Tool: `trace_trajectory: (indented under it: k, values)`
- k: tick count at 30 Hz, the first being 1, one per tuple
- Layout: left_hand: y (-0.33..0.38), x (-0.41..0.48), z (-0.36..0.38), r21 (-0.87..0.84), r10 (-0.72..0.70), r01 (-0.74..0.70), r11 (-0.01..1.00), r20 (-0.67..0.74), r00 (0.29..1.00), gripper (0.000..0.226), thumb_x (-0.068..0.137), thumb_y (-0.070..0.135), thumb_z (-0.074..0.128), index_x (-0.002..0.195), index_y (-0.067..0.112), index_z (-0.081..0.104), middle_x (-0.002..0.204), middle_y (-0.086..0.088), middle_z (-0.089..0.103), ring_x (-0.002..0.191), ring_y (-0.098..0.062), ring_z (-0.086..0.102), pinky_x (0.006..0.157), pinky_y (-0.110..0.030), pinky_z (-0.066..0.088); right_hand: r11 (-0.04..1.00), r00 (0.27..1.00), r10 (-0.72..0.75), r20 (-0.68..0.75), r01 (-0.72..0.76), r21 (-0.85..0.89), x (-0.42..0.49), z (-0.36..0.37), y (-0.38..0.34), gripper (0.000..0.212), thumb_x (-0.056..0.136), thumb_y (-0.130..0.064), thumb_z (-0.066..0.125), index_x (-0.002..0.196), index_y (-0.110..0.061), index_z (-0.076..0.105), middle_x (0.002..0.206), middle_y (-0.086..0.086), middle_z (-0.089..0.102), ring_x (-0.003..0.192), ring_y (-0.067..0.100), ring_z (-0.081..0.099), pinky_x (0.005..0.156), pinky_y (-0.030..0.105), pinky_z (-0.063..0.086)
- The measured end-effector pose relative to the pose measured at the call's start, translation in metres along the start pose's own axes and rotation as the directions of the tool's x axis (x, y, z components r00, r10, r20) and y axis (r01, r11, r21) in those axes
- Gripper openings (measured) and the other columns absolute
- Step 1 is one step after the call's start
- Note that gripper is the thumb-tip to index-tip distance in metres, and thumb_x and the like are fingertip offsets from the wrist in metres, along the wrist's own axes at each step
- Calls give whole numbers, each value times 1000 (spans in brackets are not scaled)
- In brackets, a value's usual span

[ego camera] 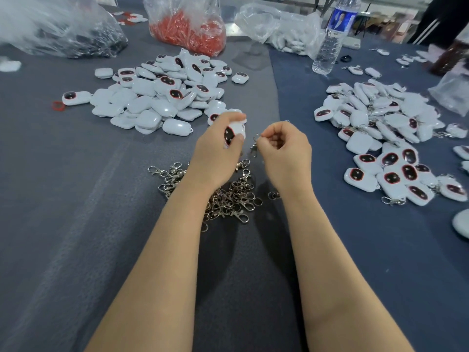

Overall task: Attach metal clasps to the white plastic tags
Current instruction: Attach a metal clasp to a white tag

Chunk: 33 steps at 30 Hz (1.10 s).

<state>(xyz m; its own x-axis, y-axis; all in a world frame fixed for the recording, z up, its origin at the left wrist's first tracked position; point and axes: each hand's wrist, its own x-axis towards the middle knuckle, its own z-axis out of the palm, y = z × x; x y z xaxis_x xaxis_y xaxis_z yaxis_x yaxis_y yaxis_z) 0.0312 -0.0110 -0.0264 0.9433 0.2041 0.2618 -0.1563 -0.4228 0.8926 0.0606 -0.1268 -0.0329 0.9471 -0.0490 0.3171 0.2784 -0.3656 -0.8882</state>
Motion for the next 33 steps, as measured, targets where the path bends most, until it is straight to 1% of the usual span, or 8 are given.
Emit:
trace_trajectory:
  k: [3,8,12,16,20,25,28,33]
  values:
    - [1,0,1,-130,-68,66,989,-13,998,33,90,12,52,118,28,44,91,16,55,71,-12,57,77,-24,49,1000,998,30,-48,-30,-8,1,-1,1,19,78,-8,59,70,-24,55,65,-10,54,55,-1,47,57,7,39]
    - [2,0,4,-82,-101,103,991,39,994,18,90,18,55,106,21,48,84,6,56,77,-19,58,80,-35,49,1000,999,17,-44,-18,-22,1,0,0,16,79,-7,60,72,-21,56,67,-9,55,57,2,47,57,7,38]
    - [0,-1,5,-22,-71,72,997,43,997,18,90,19,54,107,21,47,80,5,56,70,-13,54,66,-26,44,999,1000,8,-19,-8,-33,-1,1,-1,14,80,-5,59,75,-18,57,68,-6,56,58,5,46,57,7,39]
    - [-1,0,6,-37,-78,79,996,26,997,18,91,19,53,107,21,46,82,8,55,73,-14,56,70,-28,46,999,1000,3,-6,-4,-38,-1,2,-1,14,80,-4,59,75,-17,57,68,-6,55,58,5,45,57,8,38]
    - [-4,1,7,-10,-66,66,998,-9,998,19,92,19,52,110,20,46,80,9,53,67,-5,51,57,-9,39,999,1000,-5,7,5,-42,-3,4,-1,13,79,-2,59,76,-15,57,66,-7,53,56,3,43,56,7,38]
    - [-6,1,7,34,-43,45,998,-39,998,22,93,17,50,114,14,46,78,10,49,62,0,47,53,-5,36,995,998,-48,31,50,-89,-4,6,0,13,80,-1,59,76,-13,57,67,-4,53,58,5,43,58,9,38]
    - [-7,1,7,57,-34,36,998,-45,998,18,94,17,50,111,16,45,77,14,47,60,5,46,53,-2,35,990,995,-85,47,89,-107,-6,8,1,11,81,-1,60,77,-11,57,71,5,58,62,10,45,59,14,39]
    - [-8,0,8,94,-29,32,995,-33,999,16,94,15,48,110,14,44,78,12,47,65,0,46,53,-4,35,956,986,-129,106,152,-252,-5,10,1,5,86,-6,58,81,-6,57,79,8,59,72,21,50,67,35,43]
